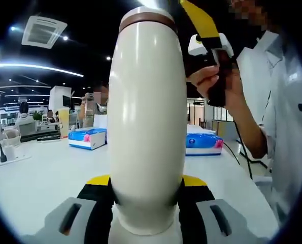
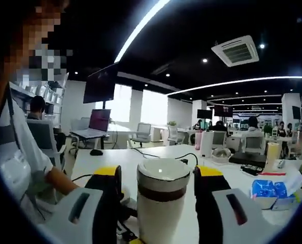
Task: Grasp the water cup twist off the cup lid place the cup lid on the table
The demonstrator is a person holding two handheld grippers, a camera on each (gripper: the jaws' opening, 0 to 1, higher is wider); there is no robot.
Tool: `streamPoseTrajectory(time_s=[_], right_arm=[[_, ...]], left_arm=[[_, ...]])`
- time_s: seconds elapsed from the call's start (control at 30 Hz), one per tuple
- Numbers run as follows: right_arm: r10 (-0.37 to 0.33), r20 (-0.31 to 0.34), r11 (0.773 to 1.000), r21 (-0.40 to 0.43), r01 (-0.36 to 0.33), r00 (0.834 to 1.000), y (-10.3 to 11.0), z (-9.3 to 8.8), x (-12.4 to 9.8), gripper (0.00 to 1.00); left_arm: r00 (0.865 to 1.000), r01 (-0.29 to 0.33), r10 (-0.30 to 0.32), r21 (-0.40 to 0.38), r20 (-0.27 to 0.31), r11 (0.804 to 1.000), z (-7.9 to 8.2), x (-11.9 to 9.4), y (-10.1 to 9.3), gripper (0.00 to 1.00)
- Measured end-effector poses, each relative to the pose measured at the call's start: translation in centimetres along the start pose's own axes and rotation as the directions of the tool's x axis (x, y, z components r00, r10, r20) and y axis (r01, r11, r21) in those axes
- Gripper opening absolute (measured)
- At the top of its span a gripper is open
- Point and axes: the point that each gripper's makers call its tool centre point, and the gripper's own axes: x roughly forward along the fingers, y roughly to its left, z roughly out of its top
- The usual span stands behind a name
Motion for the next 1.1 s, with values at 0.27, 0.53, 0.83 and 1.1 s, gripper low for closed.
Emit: streamPoseTrajectory(time_s=[0.27, 0.53, 0.83, 1.1], right_arm=[[-0.191, -0.028, 0.98, 0.06, 0.192, 0.981, -1.0, -0.5, 0.0, 0.61], [-0.325, -0.05, 0.944, 0.037, 0.327, 0.944, -1.6, -1.2, 0.4, 0.61], [-0.391, -0.028, 0.919, 0.044, 0.392, 0.92, -0.9, -1.0, 0.8, 0.61], [-0.416, -0.013, 0.908, 0.04, 0.416, 0.909, -1.4, -0.4, 1.4, 0.59]], left_arm=[[1.0, 0.0, 0.0, 0.003, -0.001, 1.0, 0.0, 0.1, 0.0, 0.51], [1.0, -0.001, 0.001, 0.007, -0.001, 1.0, 0.0, 0.2, 0.0, 0.51], [1.0, 0.0, 0.0, 0.01, -0.002, 1.0, 0.0, 0.2, -0.2, 0.51], [1.0, -0.001, 0.001, 0.012, -0.003, 1.0, 0.0, 0.1, -0.1, 0.51]])
